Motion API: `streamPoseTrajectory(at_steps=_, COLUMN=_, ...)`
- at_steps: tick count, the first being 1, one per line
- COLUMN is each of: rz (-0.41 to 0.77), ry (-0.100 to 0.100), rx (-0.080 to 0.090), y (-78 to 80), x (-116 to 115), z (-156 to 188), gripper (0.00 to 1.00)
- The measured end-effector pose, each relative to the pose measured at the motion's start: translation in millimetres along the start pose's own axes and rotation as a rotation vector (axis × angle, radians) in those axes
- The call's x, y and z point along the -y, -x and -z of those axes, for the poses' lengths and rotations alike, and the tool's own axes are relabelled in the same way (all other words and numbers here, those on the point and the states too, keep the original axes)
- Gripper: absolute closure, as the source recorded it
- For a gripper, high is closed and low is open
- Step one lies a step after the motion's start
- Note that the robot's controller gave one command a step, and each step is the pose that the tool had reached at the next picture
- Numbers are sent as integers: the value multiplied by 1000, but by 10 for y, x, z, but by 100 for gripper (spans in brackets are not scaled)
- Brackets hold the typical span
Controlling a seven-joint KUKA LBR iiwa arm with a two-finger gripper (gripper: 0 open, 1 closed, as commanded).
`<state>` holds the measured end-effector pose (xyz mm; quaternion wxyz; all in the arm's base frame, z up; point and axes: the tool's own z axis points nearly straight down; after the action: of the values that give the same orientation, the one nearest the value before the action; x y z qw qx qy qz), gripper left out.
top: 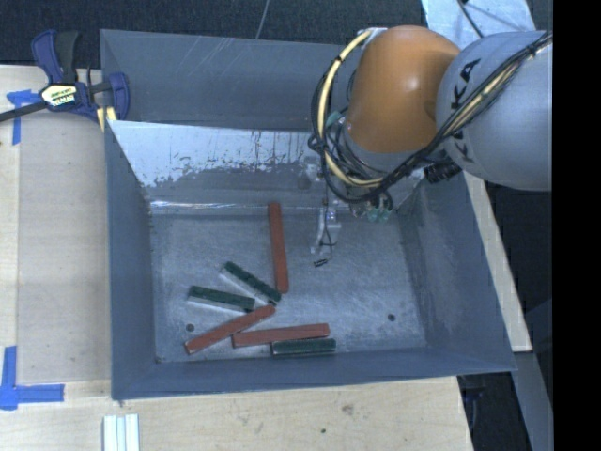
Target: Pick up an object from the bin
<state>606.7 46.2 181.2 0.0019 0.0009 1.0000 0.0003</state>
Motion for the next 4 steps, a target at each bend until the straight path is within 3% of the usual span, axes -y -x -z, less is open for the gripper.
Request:
streamPoseTrajectory(at_steps=1, rz=0, ry=0, rx=0, y=-3, x=-3, z=-7, gripper=0)
streamPoseTrajectory(at_steps=2, rz=-48, ry=0, rx=3, y=-321, x=-365, z=-718, gripper=0)
streamPoseTrajectory(at_steps=3, rz=-125, ry=-1, rx=-10, y=-315, x=-501, z=-1009, gripper=0)
streamPoseTrajectory(at_steps=4, rz=-27, ry=0, rx=-4, y=-483, x=-81, z=-1105, gripper=100)
